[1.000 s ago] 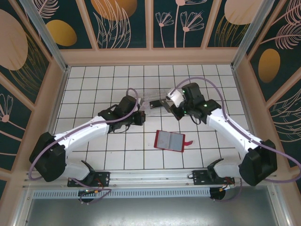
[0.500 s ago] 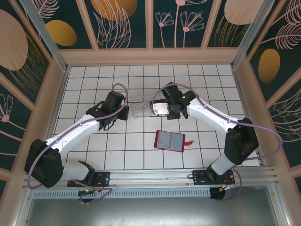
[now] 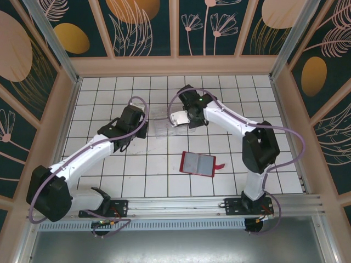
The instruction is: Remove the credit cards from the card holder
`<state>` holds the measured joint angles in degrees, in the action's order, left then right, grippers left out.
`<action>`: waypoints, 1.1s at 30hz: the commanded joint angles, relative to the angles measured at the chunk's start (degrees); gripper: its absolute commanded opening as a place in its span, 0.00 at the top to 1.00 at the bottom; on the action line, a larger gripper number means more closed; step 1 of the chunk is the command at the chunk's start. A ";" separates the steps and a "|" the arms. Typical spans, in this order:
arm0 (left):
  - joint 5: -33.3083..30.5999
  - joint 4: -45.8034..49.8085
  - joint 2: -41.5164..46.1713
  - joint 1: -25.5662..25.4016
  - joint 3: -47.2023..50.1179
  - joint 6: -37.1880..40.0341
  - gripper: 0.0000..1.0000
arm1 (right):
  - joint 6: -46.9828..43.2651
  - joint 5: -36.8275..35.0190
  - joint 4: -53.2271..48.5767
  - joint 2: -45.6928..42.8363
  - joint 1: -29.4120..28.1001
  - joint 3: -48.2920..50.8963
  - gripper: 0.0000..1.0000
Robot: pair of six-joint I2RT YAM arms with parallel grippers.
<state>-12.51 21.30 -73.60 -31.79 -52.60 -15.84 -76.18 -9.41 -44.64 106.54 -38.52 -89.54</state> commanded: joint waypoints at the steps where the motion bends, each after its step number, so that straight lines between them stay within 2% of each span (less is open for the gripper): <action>1: -0.26 0.76 0.74 0.32 0.61 0.98 1.00 | -0.16 1.25 -3.88 2.28 0.63 -4.50 1.00; 24: 0.64 0.67 -0.31 0.41 0.92 0.91 1.00 | 4.01 7.46 -8.03 12.54 2.41 -14.25 1.00; 33: 0.82 0.65 -0.73 0.34 0.83 1.02 1.00 | 4.33 5.68 -7.32 14.08 2.54 -14.95 1.00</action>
<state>-12.23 21.30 -73.84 -31.79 -52.36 -15.81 -72.95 -3.40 -50.85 119.20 -36.40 -102.76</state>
